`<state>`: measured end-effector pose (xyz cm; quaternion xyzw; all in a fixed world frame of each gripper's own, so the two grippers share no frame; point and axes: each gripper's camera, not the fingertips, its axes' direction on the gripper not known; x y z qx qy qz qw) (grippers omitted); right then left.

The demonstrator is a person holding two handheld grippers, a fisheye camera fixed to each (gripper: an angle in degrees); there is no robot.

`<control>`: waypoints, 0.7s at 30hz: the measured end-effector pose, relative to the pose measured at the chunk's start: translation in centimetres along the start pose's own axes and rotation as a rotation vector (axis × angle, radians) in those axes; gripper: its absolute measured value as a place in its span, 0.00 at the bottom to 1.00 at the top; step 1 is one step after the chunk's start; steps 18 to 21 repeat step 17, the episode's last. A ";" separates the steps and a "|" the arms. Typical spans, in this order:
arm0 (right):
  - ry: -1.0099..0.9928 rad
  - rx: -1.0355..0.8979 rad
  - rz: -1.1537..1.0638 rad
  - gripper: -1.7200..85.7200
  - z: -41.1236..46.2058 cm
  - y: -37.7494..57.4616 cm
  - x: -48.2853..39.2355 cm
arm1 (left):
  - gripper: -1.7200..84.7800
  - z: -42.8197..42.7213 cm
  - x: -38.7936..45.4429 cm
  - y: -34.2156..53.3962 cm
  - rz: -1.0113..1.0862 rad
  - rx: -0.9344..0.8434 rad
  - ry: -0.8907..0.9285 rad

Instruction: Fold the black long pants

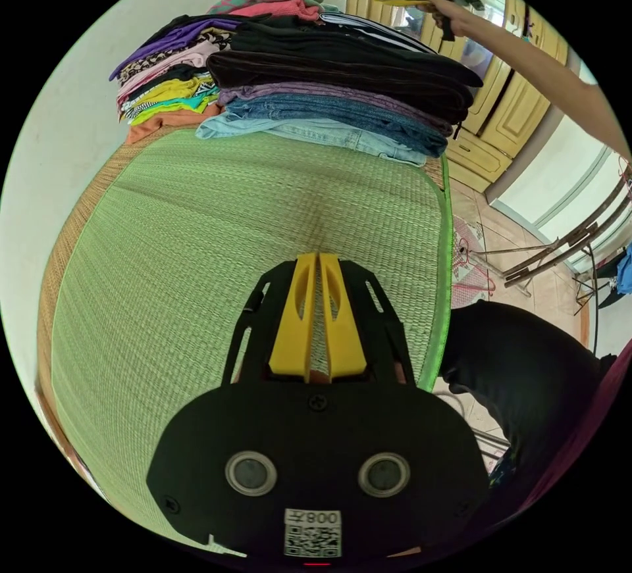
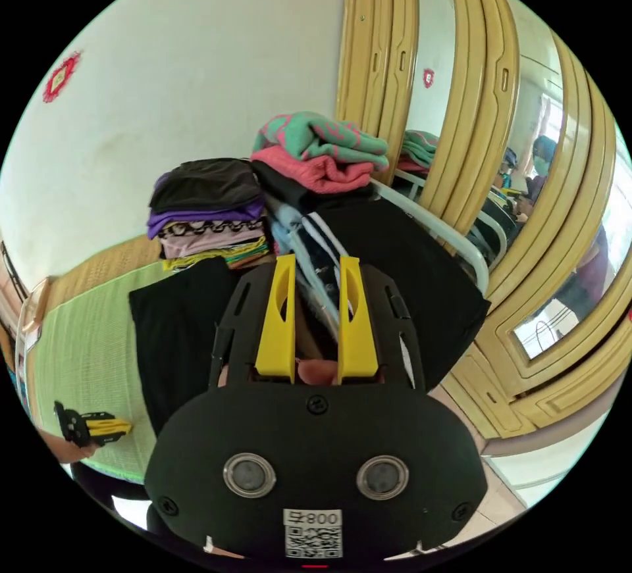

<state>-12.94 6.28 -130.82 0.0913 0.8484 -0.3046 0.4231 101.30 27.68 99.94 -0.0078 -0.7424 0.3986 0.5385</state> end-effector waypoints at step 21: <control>0.006 -0.117 0.169 0.06 8.9 -7.5 11.0 | 0.02 1.8 -3.6 18.7 -0.011 0.001 0.031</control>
